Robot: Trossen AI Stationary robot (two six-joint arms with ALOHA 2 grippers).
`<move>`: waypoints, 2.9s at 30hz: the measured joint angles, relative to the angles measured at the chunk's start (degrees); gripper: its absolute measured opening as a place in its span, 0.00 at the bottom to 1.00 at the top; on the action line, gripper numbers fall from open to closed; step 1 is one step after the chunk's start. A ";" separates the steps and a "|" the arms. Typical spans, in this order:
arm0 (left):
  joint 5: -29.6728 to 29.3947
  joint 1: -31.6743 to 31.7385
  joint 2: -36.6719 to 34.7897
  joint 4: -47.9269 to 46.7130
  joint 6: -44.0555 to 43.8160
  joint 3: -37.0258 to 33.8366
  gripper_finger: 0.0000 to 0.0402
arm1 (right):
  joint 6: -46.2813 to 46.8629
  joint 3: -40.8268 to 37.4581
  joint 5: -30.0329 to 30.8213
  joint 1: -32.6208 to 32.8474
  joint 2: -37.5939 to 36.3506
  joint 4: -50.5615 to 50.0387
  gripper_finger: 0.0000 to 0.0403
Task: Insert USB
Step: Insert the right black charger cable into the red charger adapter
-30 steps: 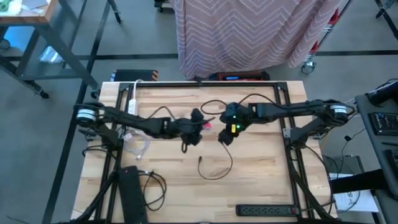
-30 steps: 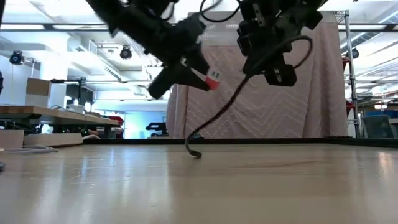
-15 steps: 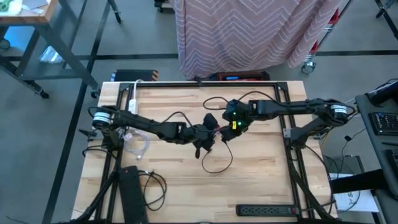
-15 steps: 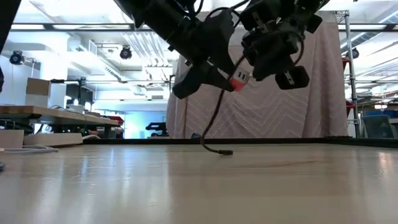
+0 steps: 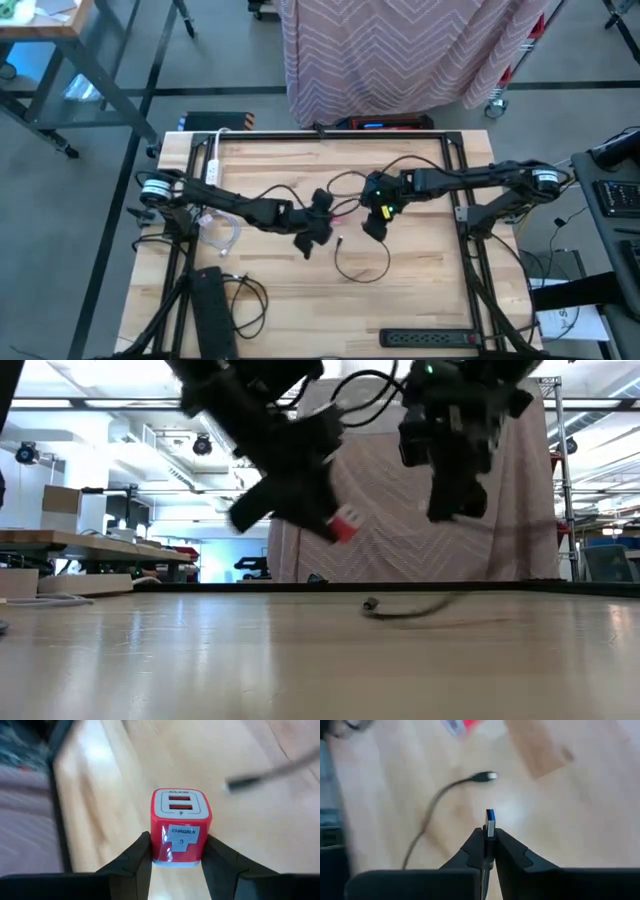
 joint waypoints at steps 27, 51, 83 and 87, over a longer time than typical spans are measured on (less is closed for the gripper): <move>1.37 -0.28 -8.79 35.04 -5.22 -19.89 0.31 | -32.18 5.78 5.87 -6.97 16.96 0.84 0.29; 0.75 0.31 -8.86 35.09 -5.61 -20.99 0.31 | -9.44 -14.71 26.64 4.36 8.70 25.83 0.39; -21.69 0.87 5.26 25.85 23.84 -3.04 0.31 | 21.00 8.65 8.71 2.62 3.68 -3.49 0.01; -21.76 0.87 7.45 25.57 23.29 -0.35 0.31 | 21.85 11.53 8.71 2.51 3.53 -4.88 0.01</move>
